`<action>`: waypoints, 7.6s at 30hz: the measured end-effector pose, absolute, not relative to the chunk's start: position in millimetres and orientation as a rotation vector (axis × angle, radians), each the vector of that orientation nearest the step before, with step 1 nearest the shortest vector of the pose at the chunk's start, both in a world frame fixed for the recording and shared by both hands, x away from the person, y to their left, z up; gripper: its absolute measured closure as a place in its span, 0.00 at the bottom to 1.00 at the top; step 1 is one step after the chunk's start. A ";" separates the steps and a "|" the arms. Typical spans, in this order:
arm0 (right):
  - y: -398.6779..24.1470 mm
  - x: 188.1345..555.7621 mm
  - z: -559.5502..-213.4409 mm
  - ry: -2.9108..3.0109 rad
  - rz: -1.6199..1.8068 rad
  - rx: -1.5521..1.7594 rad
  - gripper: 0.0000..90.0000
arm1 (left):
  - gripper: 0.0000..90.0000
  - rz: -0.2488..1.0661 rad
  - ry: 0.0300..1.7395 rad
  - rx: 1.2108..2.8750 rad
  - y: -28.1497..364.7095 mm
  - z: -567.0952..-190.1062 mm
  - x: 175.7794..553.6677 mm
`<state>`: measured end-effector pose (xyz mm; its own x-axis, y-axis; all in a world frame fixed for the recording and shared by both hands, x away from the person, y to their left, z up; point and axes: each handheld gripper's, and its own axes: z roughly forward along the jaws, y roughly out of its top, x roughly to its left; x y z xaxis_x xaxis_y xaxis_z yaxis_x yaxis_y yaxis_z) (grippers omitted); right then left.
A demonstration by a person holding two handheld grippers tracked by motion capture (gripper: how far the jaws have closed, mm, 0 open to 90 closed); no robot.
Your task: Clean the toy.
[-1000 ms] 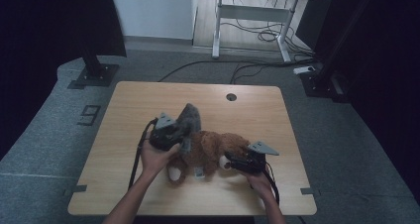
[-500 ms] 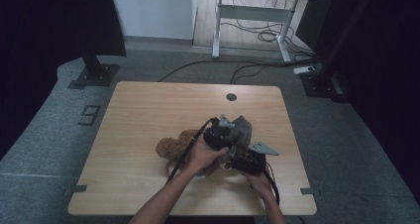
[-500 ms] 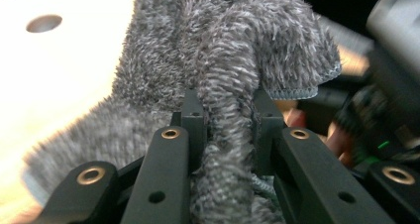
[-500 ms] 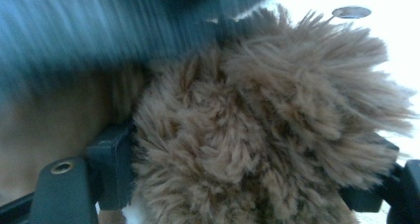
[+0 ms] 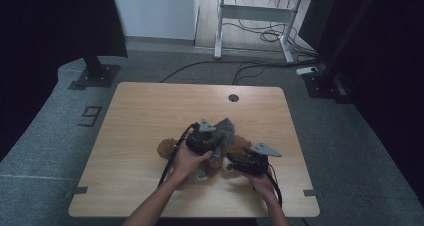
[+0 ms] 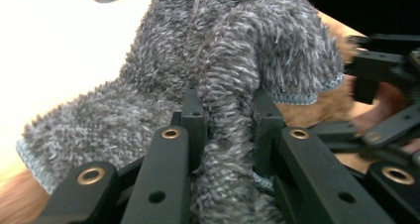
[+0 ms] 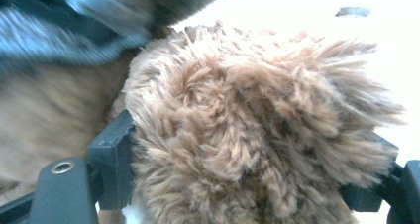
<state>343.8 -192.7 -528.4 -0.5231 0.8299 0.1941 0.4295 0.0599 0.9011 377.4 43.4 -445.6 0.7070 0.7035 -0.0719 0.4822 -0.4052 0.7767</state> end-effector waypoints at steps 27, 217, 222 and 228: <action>-192.7 340.2 -523.8 2.036 1.387 1.348 0.10 | 0.81 0.225 1.117 1.930 162.4 -479.3 352.2; -214.3 324.2 -525.2 2.175 1.406 1.220 0.12 | 0.82 0.310 0.875 1.964 54.4 -480.5 339.6; -217.0 323.3 -517.7 2.155 1.445 1.227 0.10 | 0.82 0.317 0.865 1.957 53.4 -485.8 331.3; -199.4 329.6 -533.2 2.200 1.293 1.256 0.26 | 0.82 0.348 0.865 1.950 53.8 -490.3 328.3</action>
<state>329.6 -199.4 -533.2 -0.5745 0.8014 0.1663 0.5350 0.2140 0.8173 328.3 53.8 -490.3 0.7101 0.6961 -0.1064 0.4287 -0.3075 0.8495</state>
